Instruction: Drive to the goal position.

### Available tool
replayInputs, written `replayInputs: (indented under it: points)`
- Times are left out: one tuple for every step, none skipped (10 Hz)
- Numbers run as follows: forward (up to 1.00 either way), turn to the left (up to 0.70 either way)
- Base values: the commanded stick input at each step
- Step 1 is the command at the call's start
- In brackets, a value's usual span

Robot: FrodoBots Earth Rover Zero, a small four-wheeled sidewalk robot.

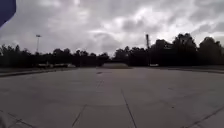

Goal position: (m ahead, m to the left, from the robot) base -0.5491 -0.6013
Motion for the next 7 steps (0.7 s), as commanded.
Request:
replayInputs:
  points:
    - [0.7, 0.0]
    - [0.7, 0.0]
    - [0.7, 0.0]
    - [0.7, 0.0]
    - [0.7, 0.0]
    - [0.7, 0.0]
    - [0.7, 0.0]
